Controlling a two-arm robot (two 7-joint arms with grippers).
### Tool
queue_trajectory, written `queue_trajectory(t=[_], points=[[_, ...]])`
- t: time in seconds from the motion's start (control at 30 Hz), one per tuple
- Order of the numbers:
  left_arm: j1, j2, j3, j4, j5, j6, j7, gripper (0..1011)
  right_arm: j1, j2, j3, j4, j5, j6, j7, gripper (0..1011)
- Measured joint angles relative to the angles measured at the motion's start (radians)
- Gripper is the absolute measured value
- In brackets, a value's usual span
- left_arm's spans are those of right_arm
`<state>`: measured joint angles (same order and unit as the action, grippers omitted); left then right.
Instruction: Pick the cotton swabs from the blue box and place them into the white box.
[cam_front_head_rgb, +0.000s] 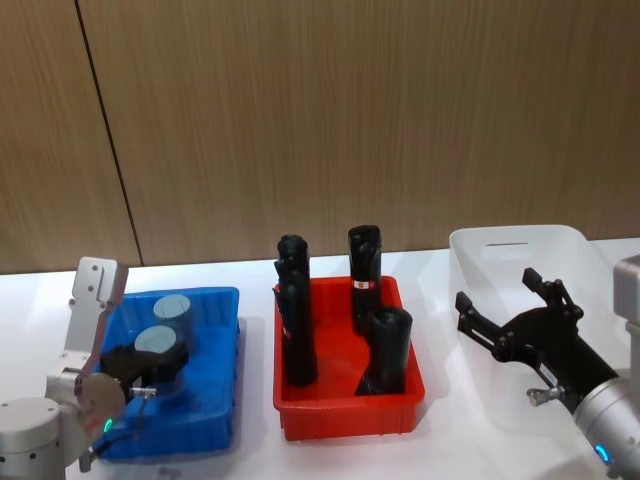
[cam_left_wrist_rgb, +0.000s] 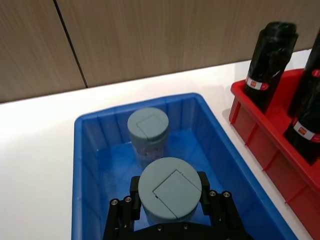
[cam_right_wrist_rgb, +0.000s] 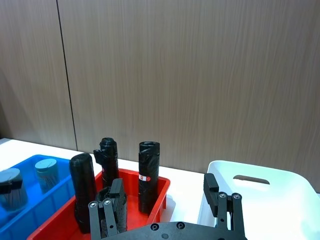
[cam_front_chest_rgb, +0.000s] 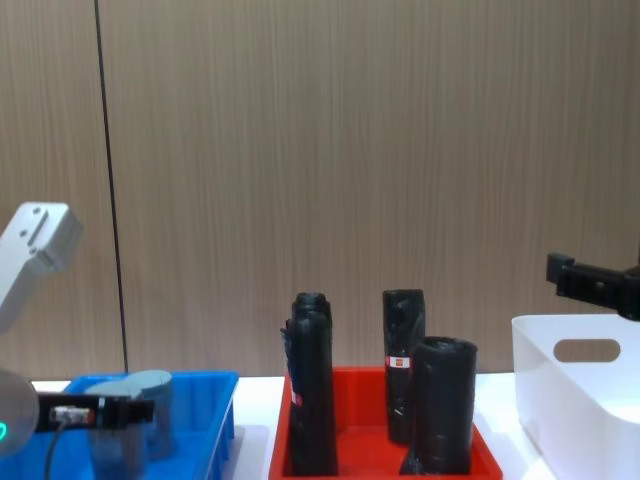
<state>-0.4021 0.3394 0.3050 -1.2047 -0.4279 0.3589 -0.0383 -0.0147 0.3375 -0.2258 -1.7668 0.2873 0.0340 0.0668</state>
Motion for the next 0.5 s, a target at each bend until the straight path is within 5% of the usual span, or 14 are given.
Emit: queue_trajectory(t=[0.5], points=[[0.044,0.044,-0.011,-0.13,0.052,-0.092,-0.115,666,0.0,0.0,0.0,0.0,0.0,0.0,0.0,1002]])
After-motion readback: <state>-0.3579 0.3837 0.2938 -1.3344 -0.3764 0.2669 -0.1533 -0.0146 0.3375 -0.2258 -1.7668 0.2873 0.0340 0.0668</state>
